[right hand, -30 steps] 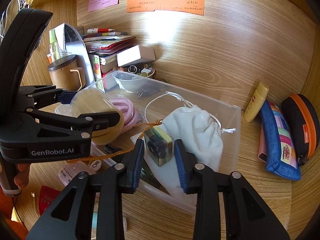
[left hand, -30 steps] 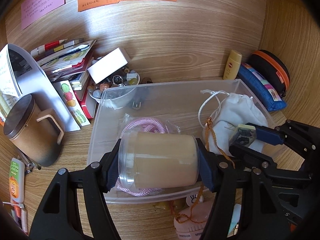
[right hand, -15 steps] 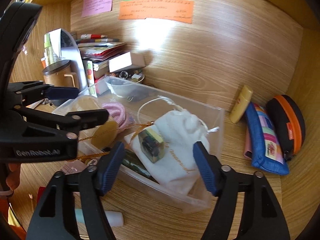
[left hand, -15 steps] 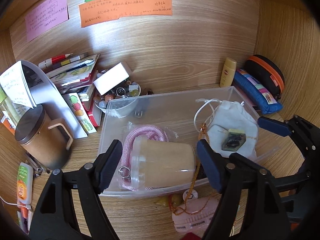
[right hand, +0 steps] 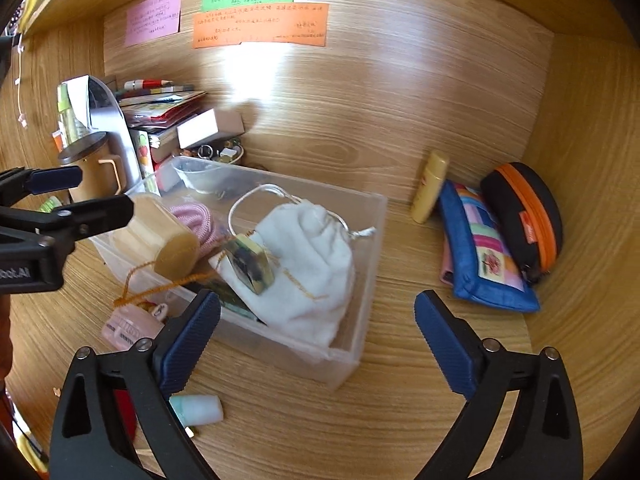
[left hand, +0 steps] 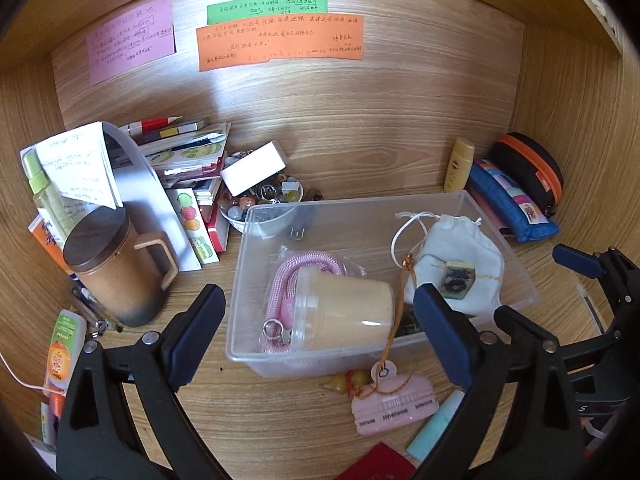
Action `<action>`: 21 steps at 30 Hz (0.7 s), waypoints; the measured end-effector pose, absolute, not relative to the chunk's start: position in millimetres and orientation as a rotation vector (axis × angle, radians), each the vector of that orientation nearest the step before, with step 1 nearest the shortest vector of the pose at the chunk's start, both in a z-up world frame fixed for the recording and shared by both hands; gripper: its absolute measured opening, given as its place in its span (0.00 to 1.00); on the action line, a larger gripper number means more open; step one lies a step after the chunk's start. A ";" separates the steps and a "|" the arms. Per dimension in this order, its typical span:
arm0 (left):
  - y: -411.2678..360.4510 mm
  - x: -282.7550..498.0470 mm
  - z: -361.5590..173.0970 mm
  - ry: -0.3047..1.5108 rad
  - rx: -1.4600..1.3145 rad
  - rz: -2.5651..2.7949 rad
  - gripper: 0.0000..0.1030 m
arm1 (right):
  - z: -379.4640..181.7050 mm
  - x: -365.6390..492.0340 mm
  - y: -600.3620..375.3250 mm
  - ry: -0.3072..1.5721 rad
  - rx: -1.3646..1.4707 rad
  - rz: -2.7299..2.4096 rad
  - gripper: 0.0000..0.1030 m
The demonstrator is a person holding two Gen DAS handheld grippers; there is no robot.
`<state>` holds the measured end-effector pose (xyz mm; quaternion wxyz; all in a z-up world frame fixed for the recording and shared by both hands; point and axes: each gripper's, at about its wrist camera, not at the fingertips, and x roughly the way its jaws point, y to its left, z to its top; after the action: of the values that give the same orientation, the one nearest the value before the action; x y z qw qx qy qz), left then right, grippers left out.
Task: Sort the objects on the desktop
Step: 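Withdraw both grippers from the clear box toward the pink round container and red pouch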
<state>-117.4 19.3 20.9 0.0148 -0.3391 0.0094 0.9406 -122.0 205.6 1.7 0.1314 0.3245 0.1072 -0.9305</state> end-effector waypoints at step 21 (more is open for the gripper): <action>2.4 -41.6 -15.0 -0.039 -1.144 2.943 0.96 | 2.7 -29.0 206.8 0.338 0.825 -2.696 0.96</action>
<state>-41.6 2.4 -15.0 -0.0082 -0.3624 -0.0124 0.9319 -29.0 206.8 2.7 0.1504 0.2871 0.1178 -0.9387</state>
